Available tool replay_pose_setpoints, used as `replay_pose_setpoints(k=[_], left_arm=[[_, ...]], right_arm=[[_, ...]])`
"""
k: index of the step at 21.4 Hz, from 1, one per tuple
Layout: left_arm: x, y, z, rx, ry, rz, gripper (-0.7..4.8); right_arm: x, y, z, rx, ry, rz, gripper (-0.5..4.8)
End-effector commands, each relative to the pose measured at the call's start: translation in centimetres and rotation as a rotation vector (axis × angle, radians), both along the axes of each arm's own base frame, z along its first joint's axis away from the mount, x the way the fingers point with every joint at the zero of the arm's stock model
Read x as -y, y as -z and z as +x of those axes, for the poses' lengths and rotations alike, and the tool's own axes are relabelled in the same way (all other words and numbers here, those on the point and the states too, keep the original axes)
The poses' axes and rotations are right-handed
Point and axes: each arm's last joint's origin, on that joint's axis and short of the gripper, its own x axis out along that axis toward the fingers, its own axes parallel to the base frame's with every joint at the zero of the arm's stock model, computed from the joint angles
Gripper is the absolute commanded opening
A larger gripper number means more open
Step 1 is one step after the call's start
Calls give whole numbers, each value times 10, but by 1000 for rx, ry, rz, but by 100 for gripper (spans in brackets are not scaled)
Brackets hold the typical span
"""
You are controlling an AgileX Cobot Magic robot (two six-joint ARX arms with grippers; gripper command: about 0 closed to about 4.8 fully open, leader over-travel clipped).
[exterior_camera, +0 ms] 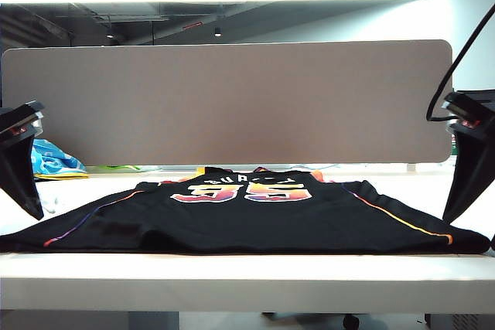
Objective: Fold the bottom side of the basketball jersey horizontally towards the center, about one-third of the way, and then fold the bottom of the basketball jersey up towards the top, creating a neat rectangle.
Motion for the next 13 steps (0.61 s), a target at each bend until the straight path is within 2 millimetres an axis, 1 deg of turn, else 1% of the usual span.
replay_pose_setpoints(k=[1, 5, 13], left_arm=[[0, 7, -7, -82, -6, 26, 281], [1, 7, -7, -84, 7, -11, 281], [8, 8, -6, -72, 36, -11, 281]], right_arm=[[0, 0, 2, 12, 2, -20, 276], [-1, 5, 5, -3, 6, -15, 276], [-7, 20, 10, -51, -9, 13, 277]])
